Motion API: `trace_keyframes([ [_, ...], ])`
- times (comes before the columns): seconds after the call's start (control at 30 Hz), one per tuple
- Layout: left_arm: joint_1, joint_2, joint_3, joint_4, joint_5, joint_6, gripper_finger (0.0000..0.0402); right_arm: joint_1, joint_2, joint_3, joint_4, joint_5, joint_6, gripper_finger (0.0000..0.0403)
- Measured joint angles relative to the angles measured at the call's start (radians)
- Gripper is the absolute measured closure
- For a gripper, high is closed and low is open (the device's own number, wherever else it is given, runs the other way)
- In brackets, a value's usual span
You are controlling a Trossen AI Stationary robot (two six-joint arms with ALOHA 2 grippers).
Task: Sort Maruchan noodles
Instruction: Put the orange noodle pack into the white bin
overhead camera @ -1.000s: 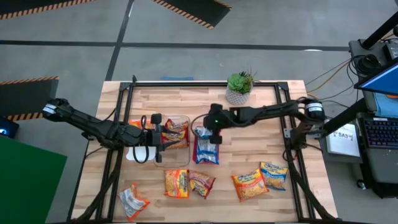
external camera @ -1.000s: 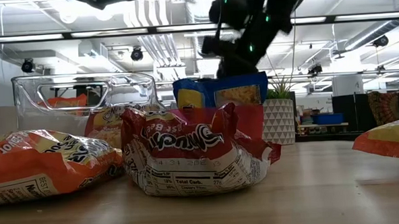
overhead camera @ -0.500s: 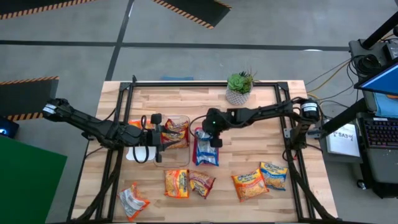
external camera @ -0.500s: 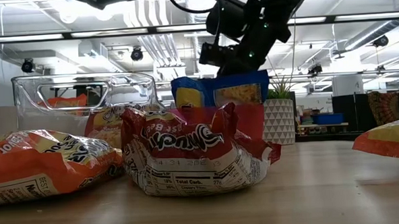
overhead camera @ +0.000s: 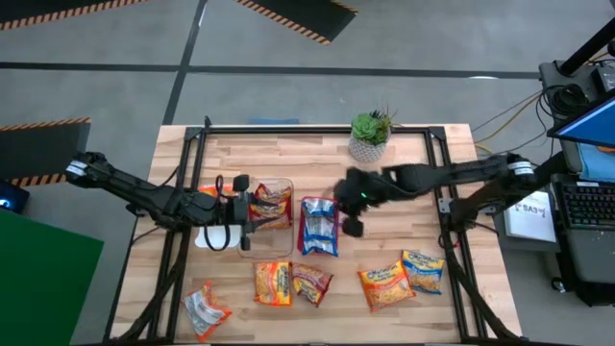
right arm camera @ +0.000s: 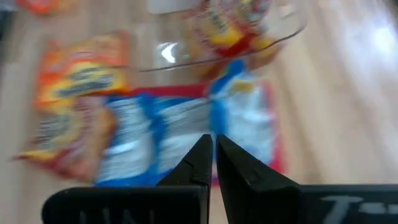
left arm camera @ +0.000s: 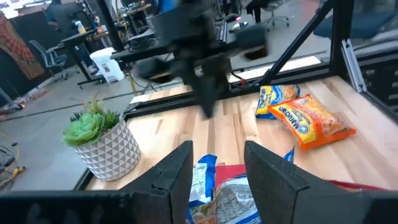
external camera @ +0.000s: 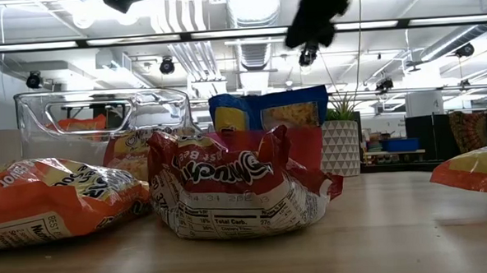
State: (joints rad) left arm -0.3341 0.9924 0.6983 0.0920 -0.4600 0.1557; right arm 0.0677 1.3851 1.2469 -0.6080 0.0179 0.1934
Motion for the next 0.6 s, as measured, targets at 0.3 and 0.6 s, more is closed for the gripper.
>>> trace_keyframes([
  [0.3,0.000,0.001,0.000,0.006,0.000,-0.100,0.0275,0.296,-0.044,-0.028,-0.082,-0.002,0.497,0.0390],
  [0.6,-0.053,0.077,-0.005,0.019,0.006,-0.279,0.0275,0.478,-0.041,-0.039,-0.266,0.015,1.012,0.0375],
])
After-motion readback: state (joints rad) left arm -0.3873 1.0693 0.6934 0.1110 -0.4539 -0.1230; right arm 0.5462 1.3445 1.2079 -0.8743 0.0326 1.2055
